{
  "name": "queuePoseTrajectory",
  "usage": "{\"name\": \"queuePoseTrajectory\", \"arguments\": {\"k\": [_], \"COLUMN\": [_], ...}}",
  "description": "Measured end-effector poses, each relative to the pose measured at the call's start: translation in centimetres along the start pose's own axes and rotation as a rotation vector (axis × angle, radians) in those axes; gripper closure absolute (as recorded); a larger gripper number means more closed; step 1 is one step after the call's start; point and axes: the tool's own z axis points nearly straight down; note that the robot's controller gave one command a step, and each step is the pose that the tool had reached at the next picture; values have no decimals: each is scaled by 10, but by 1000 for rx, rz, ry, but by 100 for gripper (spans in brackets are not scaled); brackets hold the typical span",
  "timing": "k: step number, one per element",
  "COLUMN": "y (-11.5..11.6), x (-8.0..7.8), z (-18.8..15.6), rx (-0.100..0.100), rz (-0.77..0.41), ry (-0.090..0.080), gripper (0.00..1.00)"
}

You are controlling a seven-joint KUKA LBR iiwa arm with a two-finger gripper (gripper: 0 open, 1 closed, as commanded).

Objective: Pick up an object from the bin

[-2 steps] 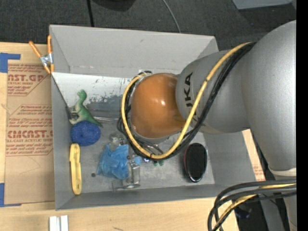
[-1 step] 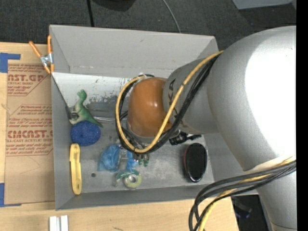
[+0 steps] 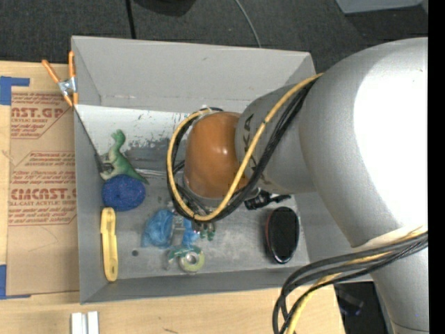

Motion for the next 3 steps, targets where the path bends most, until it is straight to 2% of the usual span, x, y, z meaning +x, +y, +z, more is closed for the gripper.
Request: {"name": "queuePoseTrajectory", "arguments": {"k": [1, 2, 3], "y": [3, 3, 5], "x": [-12, -12, -9], "z": [-121, -121, -167], "rx": [-2, -2, 0], "rz": [-14, -14, 0], "ry": [-2, -1, 5], "gripper": [100, 100, 100]}}
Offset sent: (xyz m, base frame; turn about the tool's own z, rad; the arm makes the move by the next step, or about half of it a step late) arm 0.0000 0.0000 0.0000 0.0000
